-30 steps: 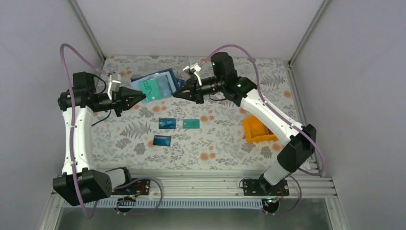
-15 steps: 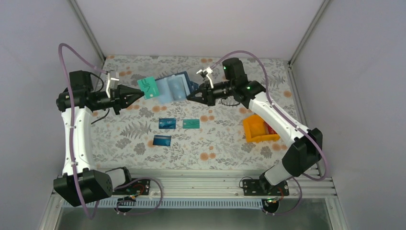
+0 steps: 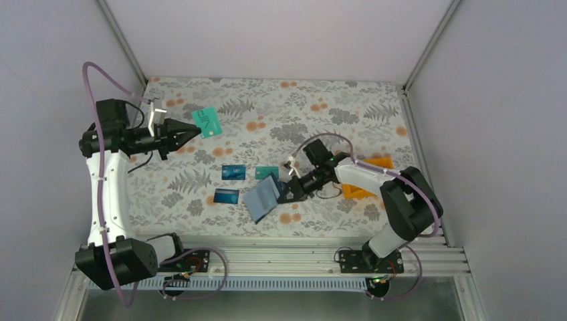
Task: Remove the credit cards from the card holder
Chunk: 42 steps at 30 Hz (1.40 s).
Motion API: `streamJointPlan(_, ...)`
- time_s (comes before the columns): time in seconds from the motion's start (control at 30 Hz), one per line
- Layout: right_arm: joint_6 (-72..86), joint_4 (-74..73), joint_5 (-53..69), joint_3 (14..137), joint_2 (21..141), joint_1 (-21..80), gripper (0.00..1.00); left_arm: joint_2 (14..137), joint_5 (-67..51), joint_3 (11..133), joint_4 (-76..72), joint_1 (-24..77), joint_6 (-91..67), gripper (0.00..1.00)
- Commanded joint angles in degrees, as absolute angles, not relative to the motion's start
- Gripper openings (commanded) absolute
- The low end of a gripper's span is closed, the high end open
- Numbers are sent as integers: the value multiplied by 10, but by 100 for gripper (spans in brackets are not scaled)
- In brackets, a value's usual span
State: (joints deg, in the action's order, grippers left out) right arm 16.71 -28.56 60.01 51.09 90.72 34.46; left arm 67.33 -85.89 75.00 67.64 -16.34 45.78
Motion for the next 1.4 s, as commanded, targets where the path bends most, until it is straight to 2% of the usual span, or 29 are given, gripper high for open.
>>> streamJointPlan(0.0, 164, -325, 561, 466, 916, 353, 4, 663, -865, 741, 648, -167, 444, 2)
streamJointPlan(0.2, 193, -334, 525, 386, 885, 353, 4, 663, -862, 735, 644, -167, 440, 2)
streamJointPlan(0.37, 201, -390, 412, 379, 847, 347, 5, 667, -861, 733, 643, -167, 439, 2)
streamJointPlan(0.5, 206, -432, 337, 414, 822, 341, 44, 669, -858, 732, 641, -167, 436, 2)
streamJointPlan(0.63, 202, -502, 208, 537, 786, 342, 61, 667, -856, 726, 648, -167, 448, 2)
streamJointPlan(0.77, 163, -503, 192, 688, 756, 351, 64, 663, -852, 719, 652, -166, 457, 2)
streamJointPlan(0.93, 69, -422, 317, 849, 772, 390, 66, 657, -832, 701, 666, -159, 505, 3)
streamJointPlan(1.03, 6, -432, 405, 964, 839, 415, 65, 658, -751, 695, 661, -123, 526, 2)
streamJointPlan(1.13, -75, -508, 437, 1101, 926, 442, 63, 663, -634, 718, 685, -74, 568, 3)
streamJointPlan(1.23, -112, -545, 426, 1160, 973, 449, 62, 670, -599, 746, 745, -63, 634, 2)
streamJointPlan(1.37, -105, -522, 440, 1159, 1002, 465, 61, 674, -616, 753, 774, -53, 658, 3)
